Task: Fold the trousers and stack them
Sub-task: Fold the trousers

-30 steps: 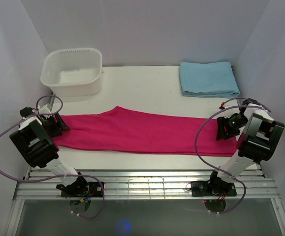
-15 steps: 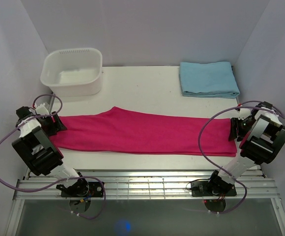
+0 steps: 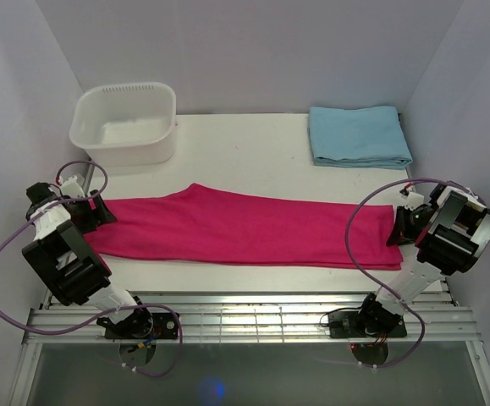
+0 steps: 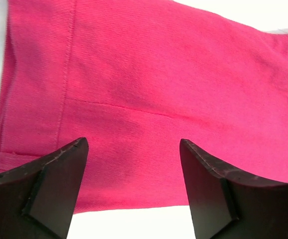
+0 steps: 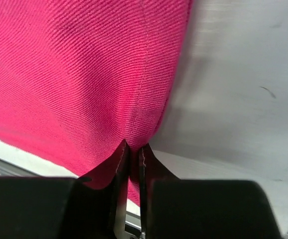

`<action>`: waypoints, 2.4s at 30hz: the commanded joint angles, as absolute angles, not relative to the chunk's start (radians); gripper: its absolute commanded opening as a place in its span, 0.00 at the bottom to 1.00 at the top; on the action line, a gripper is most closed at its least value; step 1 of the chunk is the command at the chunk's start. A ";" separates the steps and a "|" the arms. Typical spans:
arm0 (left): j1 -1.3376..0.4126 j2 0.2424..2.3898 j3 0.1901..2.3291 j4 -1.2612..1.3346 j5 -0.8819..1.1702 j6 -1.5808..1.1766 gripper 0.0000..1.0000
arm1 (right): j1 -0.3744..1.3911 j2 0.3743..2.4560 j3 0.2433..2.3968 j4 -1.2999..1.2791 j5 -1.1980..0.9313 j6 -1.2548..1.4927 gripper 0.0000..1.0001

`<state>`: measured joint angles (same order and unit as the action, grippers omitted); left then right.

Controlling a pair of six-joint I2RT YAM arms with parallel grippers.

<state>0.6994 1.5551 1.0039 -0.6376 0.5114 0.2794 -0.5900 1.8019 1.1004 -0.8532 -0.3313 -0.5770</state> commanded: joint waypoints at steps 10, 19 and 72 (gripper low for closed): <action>0.695 1.417 1.055 -0.650 0.601 0.372 0.88 | -0.718 1.818 1.365 -0.989 -0.278 -0.683 0.08; 0.631 1.351 0.997 -0.660 0.589 0.437 0.88 | -0.551 1.672 1.330 -1.101 -0.641 -0.625 0.08; 0.583 1.476 0.808 -0.572 0.494 0.371 0.87 | 0.669 1.983 1.244 0.173 -0.703 0.842 0.08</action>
<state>0.5861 1.5017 0.8246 -0.5823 0.5041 0.3576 0.6418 1.9663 1.1828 0.0963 -0.6968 0.7876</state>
